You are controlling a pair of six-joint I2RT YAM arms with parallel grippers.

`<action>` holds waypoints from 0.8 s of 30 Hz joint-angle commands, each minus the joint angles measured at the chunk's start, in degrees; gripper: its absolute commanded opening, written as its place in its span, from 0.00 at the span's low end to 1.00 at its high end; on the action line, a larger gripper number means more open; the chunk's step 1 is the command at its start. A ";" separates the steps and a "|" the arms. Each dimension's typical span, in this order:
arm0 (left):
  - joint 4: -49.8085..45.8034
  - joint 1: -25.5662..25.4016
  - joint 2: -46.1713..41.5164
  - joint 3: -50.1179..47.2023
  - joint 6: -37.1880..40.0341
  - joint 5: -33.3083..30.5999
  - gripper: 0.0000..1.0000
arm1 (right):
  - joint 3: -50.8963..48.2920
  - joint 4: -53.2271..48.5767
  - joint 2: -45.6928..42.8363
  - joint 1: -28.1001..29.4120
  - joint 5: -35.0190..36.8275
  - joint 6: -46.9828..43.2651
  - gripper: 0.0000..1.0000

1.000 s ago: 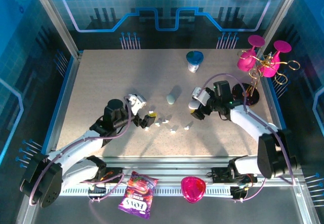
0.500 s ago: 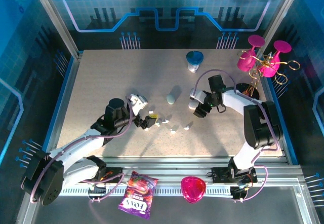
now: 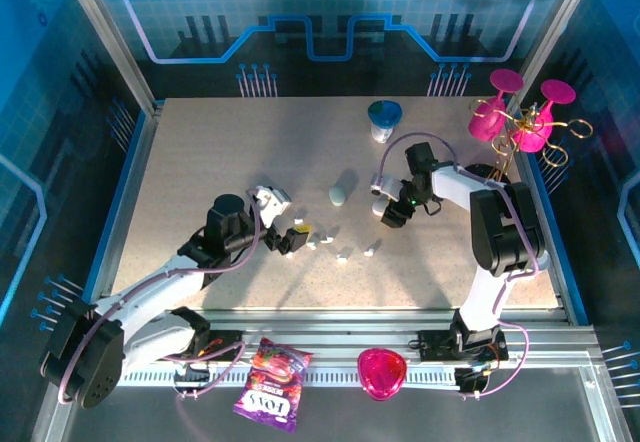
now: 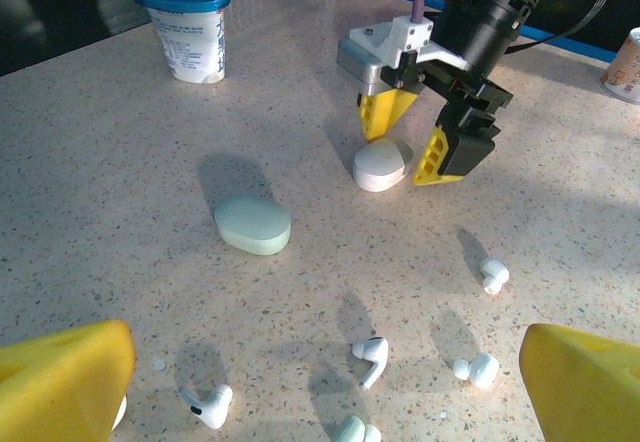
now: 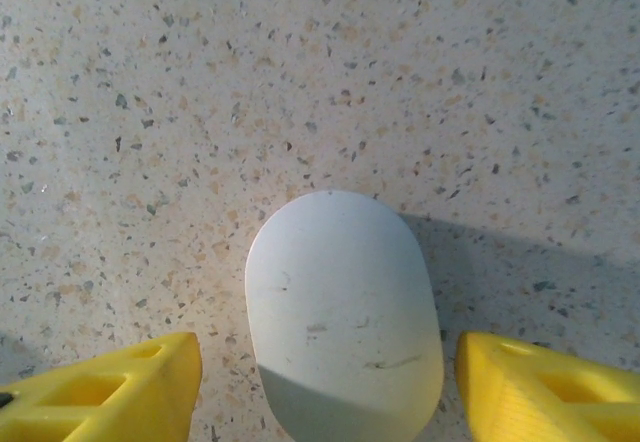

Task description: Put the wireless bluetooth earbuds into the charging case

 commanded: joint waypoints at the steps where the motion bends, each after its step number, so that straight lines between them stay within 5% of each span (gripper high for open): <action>1: -0.78 -0.36 -0.95 0.37 -0.39 0.70 0.99 | 1.58 -2.84 1.40 -0.80 -0.33 -1.21 0.65; 13: -0.60 -0.36 -0.61 0.66 -0.67 1.03 0.99 | 2.06 -3.56 1.99 -0.66 -0.19 -1.44 0.42; 24: -0.70 -0.35 -0.43 1.84 -0.16 2.38 0.99 | 0.02 -3.77 -8.28 1.25 -1.62 1.50 0.38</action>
